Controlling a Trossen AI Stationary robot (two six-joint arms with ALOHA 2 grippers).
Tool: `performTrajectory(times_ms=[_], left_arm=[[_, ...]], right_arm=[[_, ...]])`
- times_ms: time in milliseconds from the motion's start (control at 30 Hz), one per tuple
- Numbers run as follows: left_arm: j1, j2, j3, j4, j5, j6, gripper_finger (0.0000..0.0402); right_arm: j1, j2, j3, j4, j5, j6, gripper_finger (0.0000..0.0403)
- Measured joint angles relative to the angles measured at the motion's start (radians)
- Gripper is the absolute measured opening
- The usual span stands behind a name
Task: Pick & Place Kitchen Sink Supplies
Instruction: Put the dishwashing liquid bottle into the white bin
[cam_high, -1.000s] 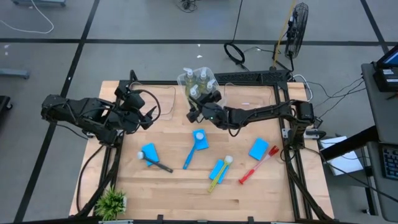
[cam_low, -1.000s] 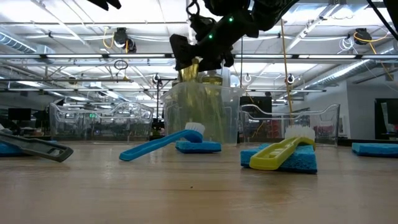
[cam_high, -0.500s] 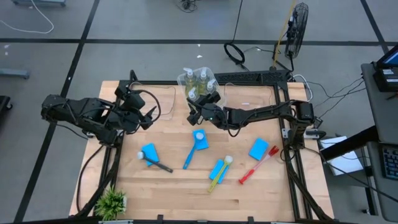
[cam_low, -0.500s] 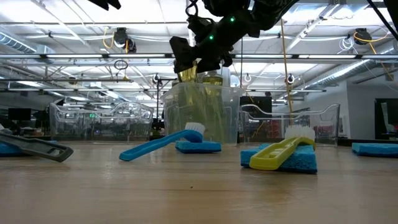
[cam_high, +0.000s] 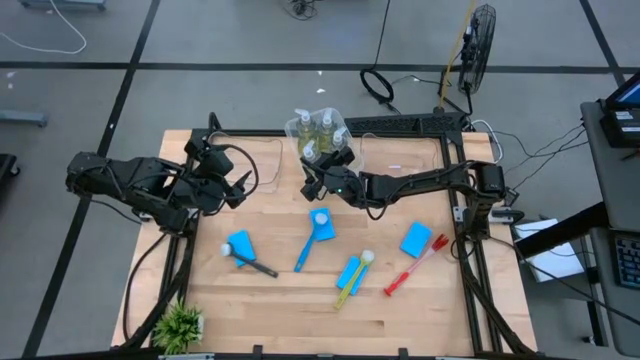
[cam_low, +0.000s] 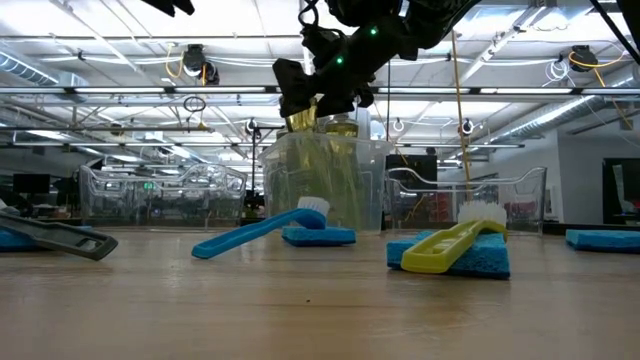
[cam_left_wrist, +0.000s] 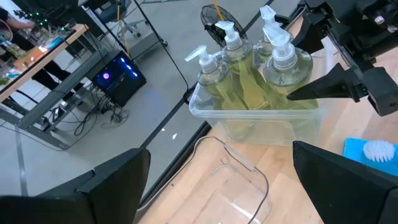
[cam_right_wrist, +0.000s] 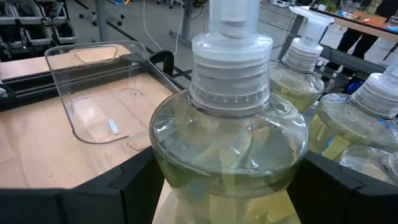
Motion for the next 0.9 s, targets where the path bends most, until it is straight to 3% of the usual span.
performTrajectory(times_ms=[900], left_arm=[[0.0, 0.0, 0.0, 0.0, 0.0, 0.008, 0.0392]], right_arm=[[-0.005, 0.0, 0.0, 0.0, 0.002, -0.003, 0.0284]])
